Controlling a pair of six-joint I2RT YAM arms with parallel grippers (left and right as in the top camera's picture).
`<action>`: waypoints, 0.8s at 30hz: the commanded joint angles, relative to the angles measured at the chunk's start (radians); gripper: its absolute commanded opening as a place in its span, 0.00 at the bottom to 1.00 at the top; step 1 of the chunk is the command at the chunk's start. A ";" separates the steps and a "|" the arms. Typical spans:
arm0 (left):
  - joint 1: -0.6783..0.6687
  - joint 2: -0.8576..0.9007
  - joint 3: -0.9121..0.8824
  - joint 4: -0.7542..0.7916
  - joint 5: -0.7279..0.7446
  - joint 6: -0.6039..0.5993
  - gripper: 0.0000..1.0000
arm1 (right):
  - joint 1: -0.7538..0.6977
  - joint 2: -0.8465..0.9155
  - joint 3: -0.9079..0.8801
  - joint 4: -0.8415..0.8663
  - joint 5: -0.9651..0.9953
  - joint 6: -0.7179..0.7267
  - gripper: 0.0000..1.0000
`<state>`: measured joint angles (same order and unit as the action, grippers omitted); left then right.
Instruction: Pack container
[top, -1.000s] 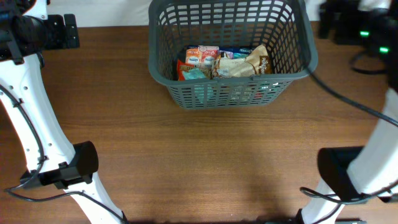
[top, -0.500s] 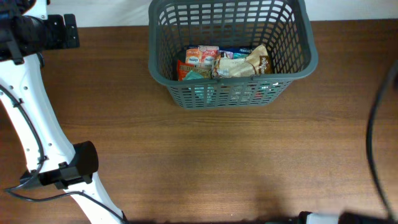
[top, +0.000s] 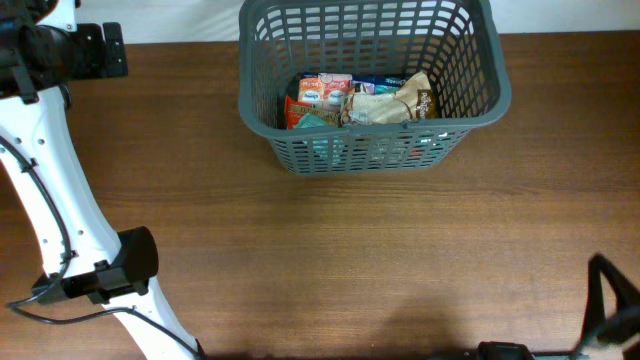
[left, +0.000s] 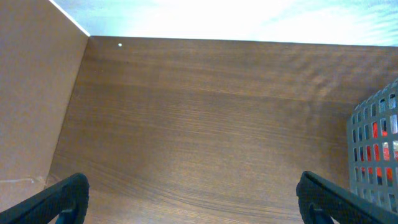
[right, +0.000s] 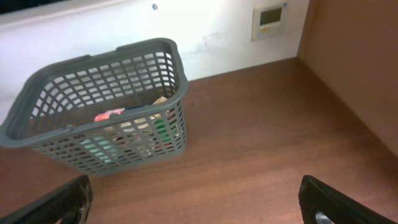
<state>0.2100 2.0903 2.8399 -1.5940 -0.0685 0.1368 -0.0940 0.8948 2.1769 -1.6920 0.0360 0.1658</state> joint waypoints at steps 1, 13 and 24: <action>0.002 -0.009 -0.005 -0.001 -0.008 -0.010 0.99 | 0.010 -0.046 -0.010 -0.005 0.016 -0.003 0.99; 0.002 -0.009 -0.005 -0.001 -0.008 -0.010 0.99 | -0.044 -0.200 -0.298 0.212 0.092 -0.109 0.99; 0.002 -0.009 -0.005 -0.001 -0.008 -0.010 0.99 | -0.030 -0.671 -1.273 0.752 -0.114 -0.106 0.99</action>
<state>0.2100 2.0903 2.8391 -1.5940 -0.0689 0.1368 -0.1368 0.2733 1.1110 -1.0237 0.0311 0.0669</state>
